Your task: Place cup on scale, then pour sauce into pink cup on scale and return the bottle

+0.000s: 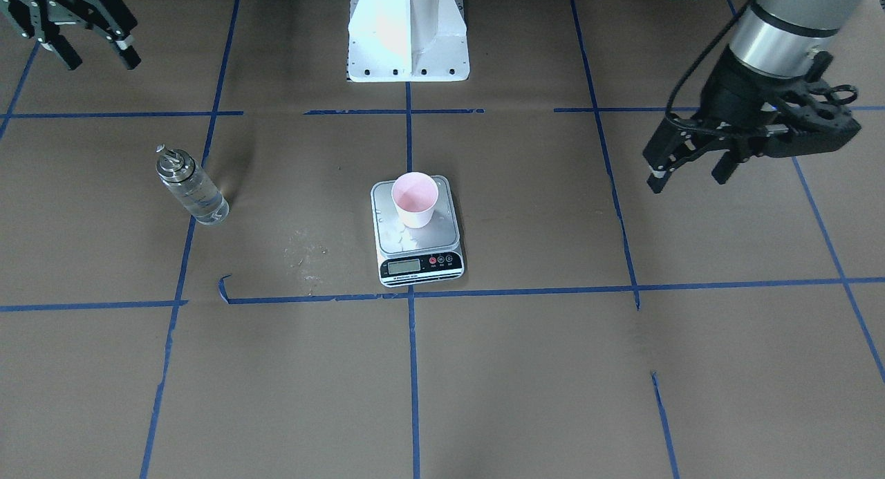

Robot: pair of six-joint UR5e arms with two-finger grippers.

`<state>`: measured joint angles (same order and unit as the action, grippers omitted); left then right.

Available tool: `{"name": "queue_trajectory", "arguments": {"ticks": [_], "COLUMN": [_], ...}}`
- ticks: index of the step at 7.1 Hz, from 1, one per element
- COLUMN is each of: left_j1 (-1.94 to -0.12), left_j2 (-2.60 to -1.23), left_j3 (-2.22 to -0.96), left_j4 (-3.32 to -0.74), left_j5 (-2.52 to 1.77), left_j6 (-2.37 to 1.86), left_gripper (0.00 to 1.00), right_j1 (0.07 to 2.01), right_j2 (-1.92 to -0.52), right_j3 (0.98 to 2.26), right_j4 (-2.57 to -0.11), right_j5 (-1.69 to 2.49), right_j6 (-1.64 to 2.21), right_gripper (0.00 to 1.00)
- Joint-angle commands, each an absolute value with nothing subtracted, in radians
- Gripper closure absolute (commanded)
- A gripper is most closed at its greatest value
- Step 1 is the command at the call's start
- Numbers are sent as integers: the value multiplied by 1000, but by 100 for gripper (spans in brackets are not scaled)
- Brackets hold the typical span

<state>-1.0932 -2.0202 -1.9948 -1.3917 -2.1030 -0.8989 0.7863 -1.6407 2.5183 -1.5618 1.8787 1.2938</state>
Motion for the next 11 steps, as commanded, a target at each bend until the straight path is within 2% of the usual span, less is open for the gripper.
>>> {"name": "queue_trajectory", "arguments": {"ticks": [1, 4, 8, 11], "left_j1": [-1169, -1177, -1178, -1177], "left_j2": [-1971, -1970, -1977, -1977], "left_j3": [-1971, -1945, -1951, -1925], "left_j4": [-1391, -1399, -1397, -1402], "left_j5": [-2105, -2103, -2105, -2097], "left_j6": [-693, -667, -670, -667], "left_gripper": [0, 0, 0, 0], "right_j1": [459, 243, 140, 115], "right_j2": [-1724, -1918, -1902, -1818], "right_j3": [2569, 2521, 2133, 2019], "right_j4": [-1557, -1372, -953, -931], "right_j5": [1460, 1110, 766, 672], "right_j6": [1394, 1451, 1476, 1474], "right_gripper": [0, 0, 0, 0]}}
